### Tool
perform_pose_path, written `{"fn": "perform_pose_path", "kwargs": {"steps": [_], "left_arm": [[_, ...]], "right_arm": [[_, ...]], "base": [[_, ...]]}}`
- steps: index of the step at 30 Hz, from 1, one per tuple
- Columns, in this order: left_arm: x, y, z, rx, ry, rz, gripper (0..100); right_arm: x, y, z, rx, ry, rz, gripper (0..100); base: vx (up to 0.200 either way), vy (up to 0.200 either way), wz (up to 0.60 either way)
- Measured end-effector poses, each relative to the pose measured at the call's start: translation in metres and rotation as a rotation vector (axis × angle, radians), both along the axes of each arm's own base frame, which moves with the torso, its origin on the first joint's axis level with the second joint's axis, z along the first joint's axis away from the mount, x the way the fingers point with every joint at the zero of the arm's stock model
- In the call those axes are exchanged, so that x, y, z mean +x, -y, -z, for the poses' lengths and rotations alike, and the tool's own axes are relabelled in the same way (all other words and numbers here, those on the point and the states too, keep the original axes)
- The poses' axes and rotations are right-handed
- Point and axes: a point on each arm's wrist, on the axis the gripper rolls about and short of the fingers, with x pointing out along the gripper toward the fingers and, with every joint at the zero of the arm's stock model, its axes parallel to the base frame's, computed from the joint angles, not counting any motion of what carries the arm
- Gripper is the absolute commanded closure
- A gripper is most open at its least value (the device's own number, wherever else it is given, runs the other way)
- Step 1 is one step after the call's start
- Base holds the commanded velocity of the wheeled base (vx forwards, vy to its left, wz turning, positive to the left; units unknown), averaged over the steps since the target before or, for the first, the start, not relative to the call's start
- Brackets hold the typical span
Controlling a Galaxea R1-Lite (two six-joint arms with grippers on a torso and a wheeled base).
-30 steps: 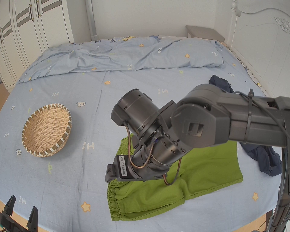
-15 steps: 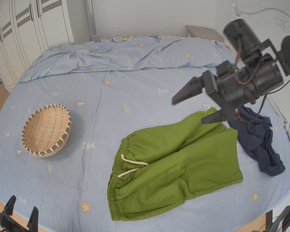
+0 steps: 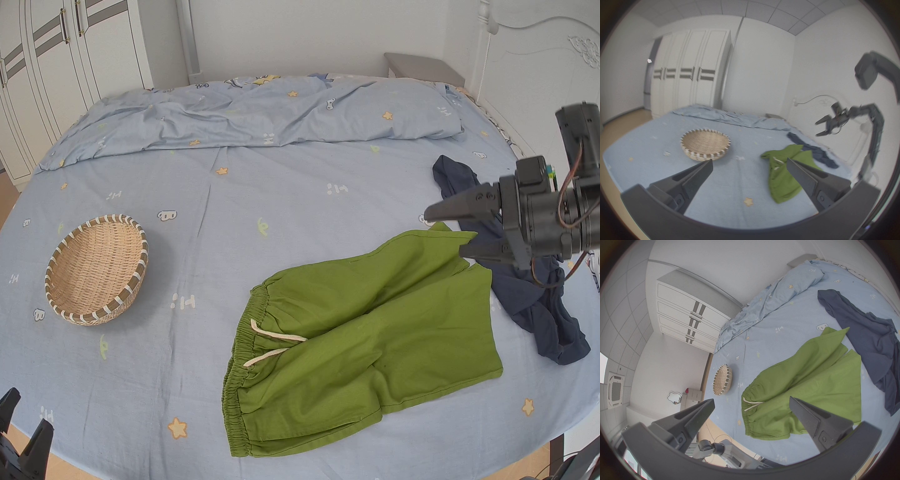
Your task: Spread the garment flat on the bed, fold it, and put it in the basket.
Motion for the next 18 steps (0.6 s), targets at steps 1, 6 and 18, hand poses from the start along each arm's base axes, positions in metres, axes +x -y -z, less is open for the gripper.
{"fn": "perform_pose_path", "kwargs": {"steps": [1, 6, 18], "left_arm": [[0.001, 0.0, -0.006, -0.024, -0.019, 0.042, 0], [0.019, 0.004, -0.03, -0.122, -0.14, 0.24, 0], [0.12, 0.028, -0.035, -0.228, -0.448, 0.473, 0]], "right_arm": [[-0.002, 0.003, 0.007, 0.0, 0.01, 0.001, 0], [-0.012, 0.015, 0.041, -0.01, 0.028, 0.007, 0], [-0.018, 0.03, 0.078, -0.023, 0.065, 0.029, 0]], "base": [[0.0, 0.0, 0.0], [0.0, 0.0, 0.0], [0.0, 0.0, 0.0]]}}
